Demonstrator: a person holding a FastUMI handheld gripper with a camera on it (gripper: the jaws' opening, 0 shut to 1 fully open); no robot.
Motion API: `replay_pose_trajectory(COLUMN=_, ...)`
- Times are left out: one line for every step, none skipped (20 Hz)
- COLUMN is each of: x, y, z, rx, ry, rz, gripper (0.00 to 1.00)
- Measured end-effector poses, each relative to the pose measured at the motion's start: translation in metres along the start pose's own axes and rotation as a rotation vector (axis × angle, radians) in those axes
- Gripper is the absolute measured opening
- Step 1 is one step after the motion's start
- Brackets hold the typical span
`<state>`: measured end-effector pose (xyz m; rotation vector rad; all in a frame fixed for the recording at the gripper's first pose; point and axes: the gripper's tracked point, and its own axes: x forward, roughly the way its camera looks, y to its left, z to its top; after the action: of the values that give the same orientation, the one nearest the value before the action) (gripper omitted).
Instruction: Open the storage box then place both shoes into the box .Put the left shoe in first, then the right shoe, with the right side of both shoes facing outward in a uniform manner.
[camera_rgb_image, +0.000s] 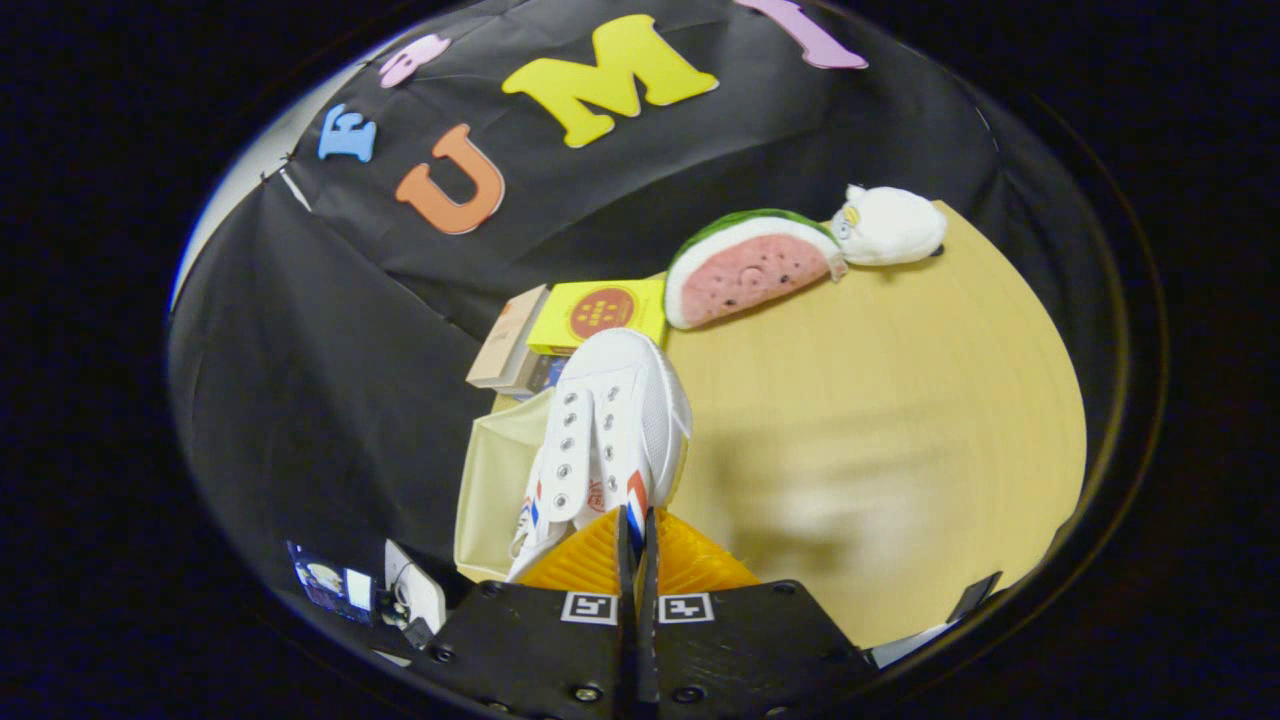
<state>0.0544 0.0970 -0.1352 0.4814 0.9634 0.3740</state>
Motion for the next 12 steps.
replay_pose_trajectory(x=0.006, y=0.018, z=0.003, rx=-0.009, ry=-0.004, rz=0.014, gripper=0.0)
replay_pose_trajectory(x=0.014, y=0.039, z=0.003, rx=-0.02, ry=-0.005, rz=0.024, gripper=0.0)
replay_pose_trajectory(x=0.022, y=0.057, z=0.003, rx=-0.031, ry=-0.009, rz=0.031, gripper=0.0)
replay_pose_trajectory(x=0.03, y=0.074, z=0.002, rx=-0.045, ry=-0.01, rz=0.035, gripper=0.0)
replay_pose_trajectory(x=0.039, y=0.089, z=0.0, rx=-0.056, ry=-0.008, rz=0.037, gripper=0.0)
replay_pose_trajectory(x=0.049, y=0.104, z=-0.005, rx=-0.067, ry=-0.002, rz=0.039, gripper=0.0)
replay_pose_trajectory(x=0.058, y=0.115, z=-0.009, rx=-0.072, ry=0.004, rz=0.041, gripper=0.0)
replay_pose_trajectory(x=0.069, y=0.126, z=-0.014, rx=-0.076, ry=0.014, rz=0.041, gripper=0.0)
replay_pose_trajectory(x=0.081, y=0.133, z=-0.019, rx=-0.082, ry=0.02, rz=0.035, gripper=0.0)
replay_pose_trajectory(x=0.09, y=0.137, z=-0.024, rx=-0.092, ry=0.023, rz=0.025, gripper=0.0)
replay_pose_trajectory(x=0.1, y=0.139, z=-0.028, rx=-0.102, ry=0.026, rz=0.011, gripper=0.0)
replay_pose_trajectory(x=0.11, y=0.141, z=-0.035, rx=-0.105, ry=0.029, rz=-0.002, gripper=0.0)
